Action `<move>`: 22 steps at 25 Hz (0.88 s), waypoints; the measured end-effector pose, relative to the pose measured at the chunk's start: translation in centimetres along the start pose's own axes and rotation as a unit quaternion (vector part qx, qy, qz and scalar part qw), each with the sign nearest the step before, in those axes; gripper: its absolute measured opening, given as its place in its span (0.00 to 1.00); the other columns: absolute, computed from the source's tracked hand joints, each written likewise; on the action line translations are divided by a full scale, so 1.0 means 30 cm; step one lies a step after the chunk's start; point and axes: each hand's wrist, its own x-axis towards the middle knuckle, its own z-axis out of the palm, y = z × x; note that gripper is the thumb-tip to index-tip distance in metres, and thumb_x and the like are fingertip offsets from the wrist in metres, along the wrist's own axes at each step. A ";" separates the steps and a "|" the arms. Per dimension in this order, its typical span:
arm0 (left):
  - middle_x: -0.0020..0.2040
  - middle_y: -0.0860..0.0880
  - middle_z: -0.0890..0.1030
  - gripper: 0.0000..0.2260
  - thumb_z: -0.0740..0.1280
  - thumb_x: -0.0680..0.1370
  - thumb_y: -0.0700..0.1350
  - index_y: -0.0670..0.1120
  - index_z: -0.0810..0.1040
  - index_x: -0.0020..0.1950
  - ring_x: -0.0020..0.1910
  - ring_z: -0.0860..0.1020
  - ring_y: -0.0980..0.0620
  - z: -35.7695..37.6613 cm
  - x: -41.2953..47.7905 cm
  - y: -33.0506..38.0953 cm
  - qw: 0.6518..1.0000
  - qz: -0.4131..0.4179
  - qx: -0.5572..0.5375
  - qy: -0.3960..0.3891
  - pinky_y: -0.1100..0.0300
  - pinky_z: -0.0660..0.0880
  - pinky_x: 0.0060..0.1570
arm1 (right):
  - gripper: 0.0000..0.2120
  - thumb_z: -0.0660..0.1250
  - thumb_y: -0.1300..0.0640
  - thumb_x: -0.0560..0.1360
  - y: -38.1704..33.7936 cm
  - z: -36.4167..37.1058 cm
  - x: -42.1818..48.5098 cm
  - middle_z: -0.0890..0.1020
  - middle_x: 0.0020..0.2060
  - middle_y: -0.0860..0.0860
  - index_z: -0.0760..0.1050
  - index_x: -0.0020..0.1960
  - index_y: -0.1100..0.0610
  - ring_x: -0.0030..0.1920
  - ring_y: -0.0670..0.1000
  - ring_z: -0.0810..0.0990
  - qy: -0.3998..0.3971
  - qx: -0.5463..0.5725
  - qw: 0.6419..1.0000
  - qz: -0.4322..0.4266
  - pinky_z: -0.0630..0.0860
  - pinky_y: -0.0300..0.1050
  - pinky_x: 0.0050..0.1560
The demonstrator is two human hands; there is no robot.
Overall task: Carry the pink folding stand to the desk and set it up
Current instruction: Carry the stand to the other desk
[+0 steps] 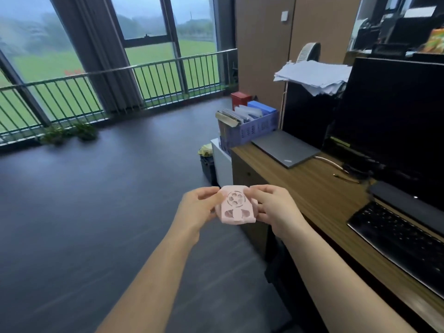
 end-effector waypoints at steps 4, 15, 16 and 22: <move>0.51 0.43 0.84 0.13 0.70 0.74 0.42 0.41 0.78 0.58 0.48 0.83 0.48 -0.020 0.305 0.017 0.999 -0.004 0.019 -0.028 0.54 0.81 0.44 | 0.10 0.73 0.56 0.69 -0.022 0.068 0.275 0.86 0.45 0.57 0.78 0.48 0.56 0.45 0.56 0.86 0.024 0.000 1.000 0.002 0.82 0.59 0.49; 0.52 0.44 0.83 0.12 0.68 0.75 0.40 0.41 0.78 0.59 0.50 0.82 0.47 0.396 1.072 0.099 0.969 -0.043 0.080 -0.230 0.57 0.82 0.42 | 0.11 0.71 0.58 0.70 -0.145 -0.166 0.876 0.86 0.42 0.56 0.77 0.52 0.58 0.37 0.51 0.85 0.220 0.079 0.971 0.047 0.79 0.44 0.33; 0.52 0.44 0.83 0.12 0.68 0.75 0.40 0.41 0.78 0.59 0.49 0.82 0.48 0.444 1.124 0.098 0.963 -0.041 0.089 -0.251 0.58 0.82 0.41 | 0.11 0.71 0.58 0.71 -0.141 -0.192 0.914 0.86 0.42 0.56 0.77 0.52 0.58 0.36 0.51 0.85 0.241 0.086 0.965 0.049 0.78 0.43 0.32; 0.55 0.46 0.82 0.16 0.69 0.75 0.41 0.43 0.76 0.63 0.48 0.82 0.52 0.748 1.480 0.043 0.893 -0.041 0.151 -0.421 0.65 0.79 0.35 | 0.13 0.70 0.60 0.71 -0.105 -0.350 1.170 0.85 0.46 0.58 0.77 0.54 0.60 0.38 0.53 0.85 0.401 0.130 0.906 0.044 0.79 0.45 0.34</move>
